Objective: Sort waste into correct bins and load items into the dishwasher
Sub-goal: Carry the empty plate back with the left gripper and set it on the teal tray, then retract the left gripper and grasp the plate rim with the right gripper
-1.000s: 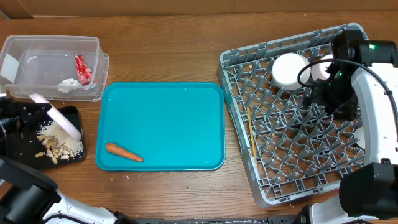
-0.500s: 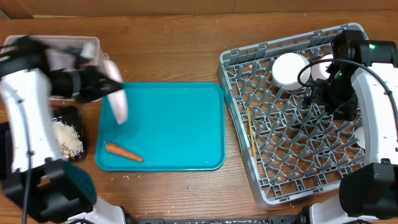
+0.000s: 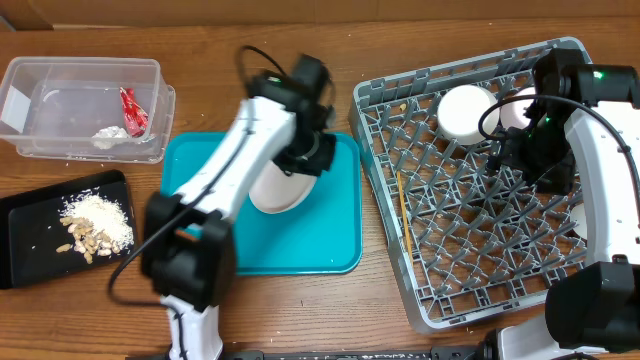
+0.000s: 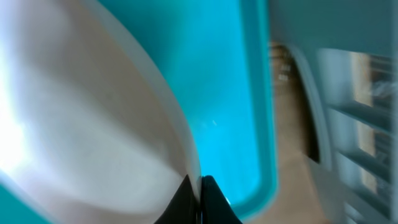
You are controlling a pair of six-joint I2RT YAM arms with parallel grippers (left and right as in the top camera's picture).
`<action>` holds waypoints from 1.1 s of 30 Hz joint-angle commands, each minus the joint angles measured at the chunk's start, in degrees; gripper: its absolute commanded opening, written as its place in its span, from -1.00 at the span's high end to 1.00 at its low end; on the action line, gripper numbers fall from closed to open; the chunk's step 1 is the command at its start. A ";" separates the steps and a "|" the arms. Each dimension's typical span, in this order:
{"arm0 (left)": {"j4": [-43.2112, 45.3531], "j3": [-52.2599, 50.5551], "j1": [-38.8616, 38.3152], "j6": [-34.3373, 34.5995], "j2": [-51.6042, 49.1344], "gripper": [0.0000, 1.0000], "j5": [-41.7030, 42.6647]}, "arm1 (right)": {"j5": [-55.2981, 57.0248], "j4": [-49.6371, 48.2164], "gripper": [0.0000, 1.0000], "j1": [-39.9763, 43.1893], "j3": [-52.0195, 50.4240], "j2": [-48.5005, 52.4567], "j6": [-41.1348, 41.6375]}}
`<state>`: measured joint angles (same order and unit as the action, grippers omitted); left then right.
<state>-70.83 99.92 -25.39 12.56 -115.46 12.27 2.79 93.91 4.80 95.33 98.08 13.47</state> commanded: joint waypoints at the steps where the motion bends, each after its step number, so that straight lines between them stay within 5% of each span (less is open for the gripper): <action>1: 1.14 0.52 -3.67 4.17 -5.77 0.92 -9.53 | -0.33 -0.13 -0.64 0.15 0.09 -1.22 -0.20; 5: 1.25 0.52 -4.42 4.66 -7.04 0.85 -10.95 | -0.33 -0.04 -0.64 0.11 0.09 -1.22 -0.20; 6: 1.18 0.52 -4.37 4.63 -6.97 0.63 -10.95 | -0.33 0.04 -0.64 0.11 0.09 -1.22 -0.20; 7: 1.01 0.55 -4.22 4.63 -6.67 0.15 -10.95 | -0.33 0.11 -0.64 0.11 0.09 -1.22 -0.20; 8: 0.87 0.68 -4.13 4.63 -6.64 0.07 -10.95 | -0.33 0.09 -0.64 0.11 0.09 -1.22 -0.20; 16: -5.95 6.91 -1.79 4.59 -5.51 -0.01 -11.34 | -0.31 -0.13 -0.66 0.11 0.09 -1.22 -0.22; 22: -9.92 9.64 3.72 4.66 1.53 -0.01 -11.34 | -0.50 -1.16 -0.97 0.15 0.13 -1.22 -0.22; 26: -11.37 9.64 9.66 5.77 7.58 -0.04 -11.34 | -3.76 -1.60 -0.94 0.15 2.93 -1.22 -2.69; 31: -14.12 9.64 19.21 7.23 12.81 -0.48 -11.19 | -11.30 -1.57 -0.91 -1.31 15.98 -1.22 -5.46; 33: -15.67 9.64 23.19 7.26 13.73 -0.49 -11.21 | -16.79 -3.08 -0.89 -3.50 21.90 -1.22 -6.29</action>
<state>-85.10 108.75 -6.98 18.57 -103.88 1.50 -4.45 92.31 4.27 108.01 98.13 9.98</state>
